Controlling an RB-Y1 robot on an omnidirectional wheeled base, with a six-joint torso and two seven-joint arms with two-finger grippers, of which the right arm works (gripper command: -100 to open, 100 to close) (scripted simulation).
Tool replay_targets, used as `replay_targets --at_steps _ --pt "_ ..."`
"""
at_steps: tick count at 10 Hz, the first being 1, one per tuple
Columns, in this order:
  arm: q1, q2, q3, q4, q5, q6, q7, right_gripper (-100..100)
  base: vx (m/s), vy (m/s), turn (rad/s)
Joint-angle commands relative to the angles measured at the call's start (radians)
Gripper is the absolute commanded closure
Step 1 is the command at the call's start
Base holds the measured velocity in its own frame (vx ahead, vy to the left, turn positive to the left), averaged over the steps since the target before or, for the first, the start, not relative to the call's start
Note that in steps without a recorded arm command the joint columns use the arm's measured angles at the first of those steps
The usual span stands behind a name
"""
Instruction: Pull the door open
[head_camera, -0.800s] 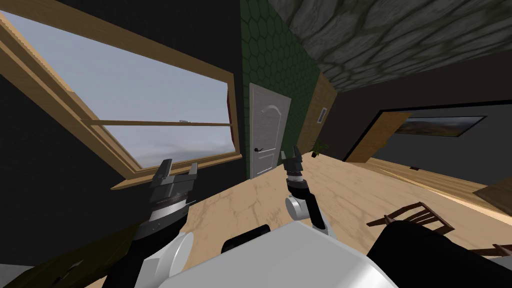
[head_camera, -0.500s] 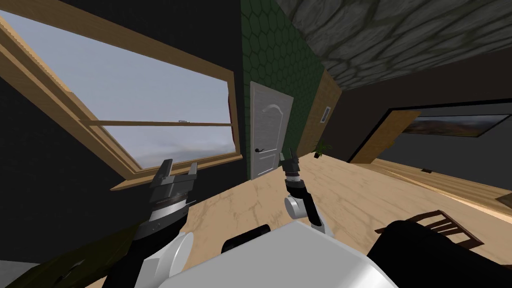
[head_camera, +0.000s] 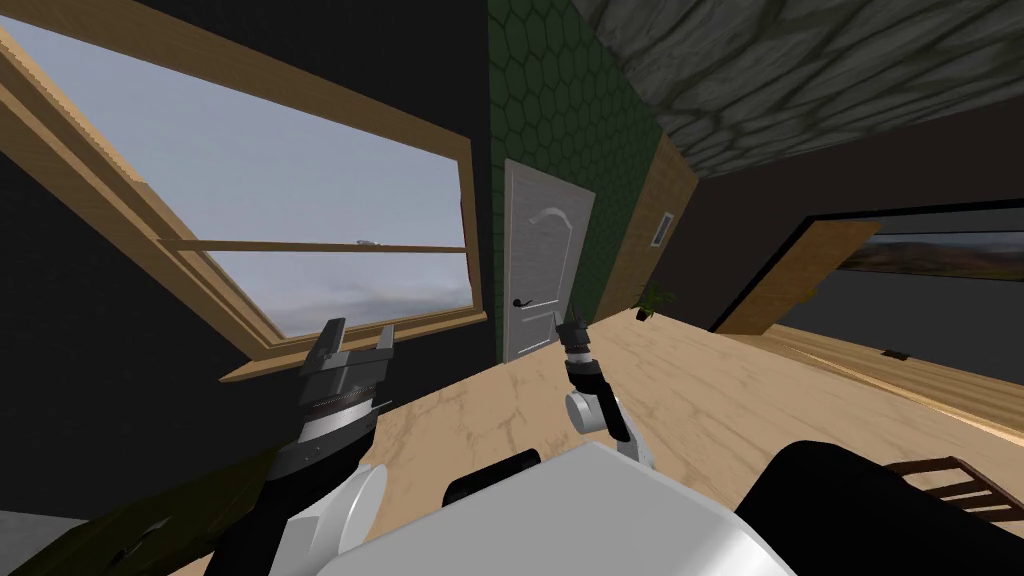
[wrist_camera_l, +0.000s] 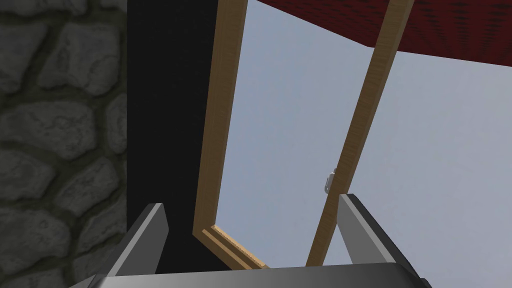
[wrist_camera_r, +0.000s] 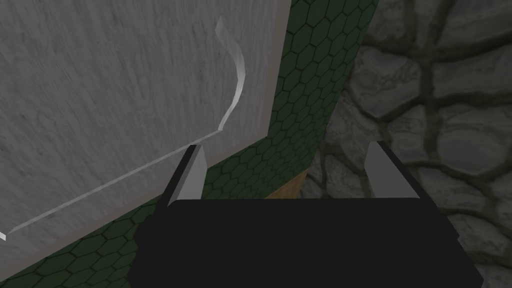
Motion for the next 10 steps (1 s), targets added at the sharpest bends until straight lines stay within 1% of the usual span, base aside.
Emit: replay_targets --at_steps 1,6,7,10 --pt "-0.009 -0.008 0.002 0.042 0.001 -0.006 -0.001 -100 0.099 -0.036 0.060" --pt "-0.051 -0.042 -0.004 0.193 0.001 -0.028 -0.012 -100 0.095 -0.051 0.082" --pt "-0.051 -0.042 -0.004 0.201 0.001 -0.028 -0.012 -100 0.056 -0.030 0.022" --pt "-0.080 -0.064 -0.007 0.307 0.001 -0.042 -0.019 -100 0.072 -0.033 0.074"
